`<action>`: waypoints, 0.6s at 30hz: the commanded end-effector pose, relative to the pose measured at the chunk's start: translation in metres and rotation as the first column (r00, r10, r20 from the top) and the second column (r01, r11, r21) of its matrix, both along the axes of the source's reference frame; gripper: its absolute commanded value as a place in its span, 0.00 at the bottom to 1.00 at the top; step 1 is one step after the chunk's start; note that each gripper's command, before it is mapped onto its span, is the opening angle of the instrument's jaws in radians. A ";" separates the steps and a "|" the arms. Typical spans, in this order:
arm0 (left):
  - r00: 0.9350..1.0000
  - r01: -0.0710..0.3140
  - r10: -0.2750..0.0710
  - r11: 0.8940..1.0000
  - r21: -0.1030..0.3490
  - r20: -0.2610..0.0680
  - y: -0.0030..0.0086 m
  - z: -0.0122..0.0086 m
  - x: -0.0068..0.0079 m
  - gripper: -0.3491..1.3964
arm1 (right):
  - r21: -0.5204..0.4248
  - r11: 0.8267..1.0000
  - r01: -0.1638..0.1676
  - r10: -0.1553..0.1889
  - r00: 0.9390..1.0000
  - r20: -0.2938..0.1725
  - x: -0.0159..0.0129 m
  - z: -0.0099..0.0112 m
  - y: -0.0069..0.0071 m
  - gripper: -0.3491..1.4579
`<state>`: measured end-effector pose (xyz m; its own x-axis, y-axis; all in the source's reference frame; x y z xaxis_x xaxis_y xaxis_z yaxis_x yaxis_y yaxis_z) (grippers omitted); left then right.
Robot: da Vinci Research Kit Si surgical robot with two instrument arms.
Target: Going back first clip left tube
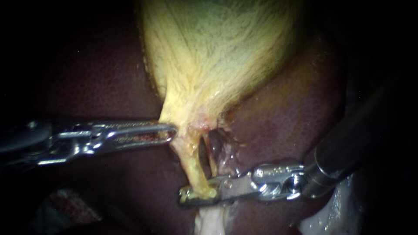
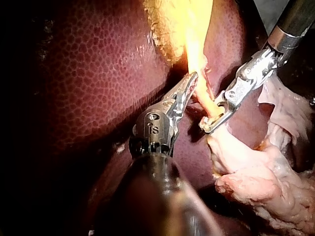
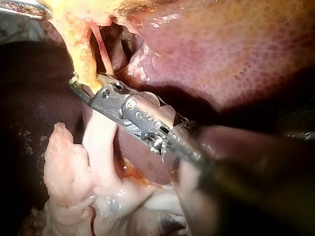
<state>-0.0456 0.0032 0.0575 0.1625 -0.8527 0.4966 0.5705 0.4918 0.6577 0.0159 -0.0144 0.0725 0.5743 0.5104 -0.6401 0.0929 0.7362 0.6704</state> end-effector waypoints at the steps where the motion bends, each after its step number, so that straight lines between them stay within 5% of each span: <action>1: 1.000 0.001 -0.001 1.000 0.000 -0.001 0.0000 -0.0001 0.0000 0.00 | -0.001 1.000 0.001 -0.001 1.000 0.000 0.0000 0.0000 0.0000 0.00; 12: 1.000 0.001 -0.001 1.000 0.000 -0.001 -0.0001 -0.0002 0.0000 0.00 | 0.005 1.000 0.000 0.000 1.000 0.010 0.0003 0.0002 -0.0005 0.00; 15: 1.000 0.002 -0.002 1.000 0.000 -0.001 -0.0001 -0.0002 -0.0001 0.00 | 0.005 1.000 -0.009 0.009 1.000 -0.001 0.0005 0.0002 -0.0006 0.29; 18: 1.000 0.002 -0.002 1.000 0.000 -0.002 0.0000 -0.0002 -0.0001 0.00 | -0.021 1.000 -0.011 0.010 0.999 -0.032 0.0010 0.0003 -0.0004 0.40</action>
<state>-0.0457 0.0031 0.0572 0.1617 -0.8528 0.4967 0.5722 0.4911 0.6569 0.0172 -0.0149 0.0727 0.5406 0.4913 -0.6829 0.1132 0.7619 0.6377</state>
